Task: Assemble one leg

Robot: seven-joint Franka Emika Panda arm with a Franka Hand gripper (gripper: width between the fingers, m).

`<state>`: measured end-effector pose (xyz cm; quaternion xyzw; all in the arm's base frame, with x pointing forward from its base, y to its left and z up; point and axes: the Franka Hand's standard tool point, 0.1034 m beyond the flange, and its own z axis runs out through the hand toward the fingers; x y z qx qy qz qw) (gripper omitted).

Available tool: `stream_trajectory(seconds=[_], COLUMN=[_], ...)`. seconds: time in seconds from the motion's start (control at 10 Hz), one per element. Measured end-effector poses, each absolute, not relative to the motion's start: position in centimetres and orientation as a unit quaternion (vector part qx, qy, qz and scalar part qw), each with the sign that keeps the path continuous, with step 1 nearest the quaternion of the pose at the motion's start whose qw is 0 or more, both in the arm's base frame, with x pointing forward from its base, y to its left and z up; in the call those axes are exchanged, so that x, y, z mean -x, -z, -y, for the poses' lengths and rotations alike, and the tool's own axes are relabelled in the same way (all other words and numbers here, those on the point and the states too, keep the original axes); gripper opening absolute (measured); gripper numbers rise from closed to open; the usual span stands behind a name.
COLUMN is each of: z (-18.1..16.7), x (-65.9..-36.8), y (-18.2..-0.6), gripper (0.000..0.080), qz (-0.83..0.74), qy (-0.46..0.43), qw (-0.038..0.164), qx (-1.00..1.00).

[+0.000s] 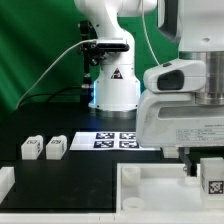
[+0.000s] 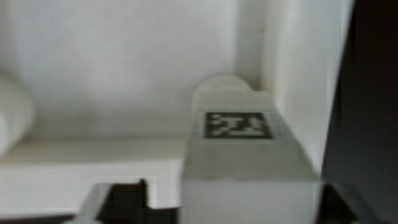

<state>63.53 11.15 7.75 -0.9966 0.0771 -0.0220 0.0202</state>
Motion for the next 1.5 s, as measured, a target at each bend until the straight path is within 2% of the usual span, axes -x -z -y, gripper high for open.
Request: stream_trajectory(seconds=[0.1,0.3,0.5,0.8,1.3,1.4,1.5], z=[-11.15,-11.22,-11.35,-12.00,-12.00,-12.00,-12.00], x=[-63.53,-63.51,-63.50,-63.22,-63.22,-63.22,-63.22], y=[-7.75,-7.67,-7.50,-7.37,-7.37,-7.37,-7.37], gripper=[0.0293,0.0293,0.0293,0.0294,0.0303,0.0483,0.0615], qz=[-0.123,-0.228,-0.440,-0.677,-0.677,-0.677,-0.677], qy=[0.021,0.018,0.009,-0.008,-0.008,-0.008,-0.008], qw=[0.021,0.024,0.029,0.047,0.047,0.047,0.047], qx=[0.992,0.973,0.898,0.734,0.734,0.734,0.734])
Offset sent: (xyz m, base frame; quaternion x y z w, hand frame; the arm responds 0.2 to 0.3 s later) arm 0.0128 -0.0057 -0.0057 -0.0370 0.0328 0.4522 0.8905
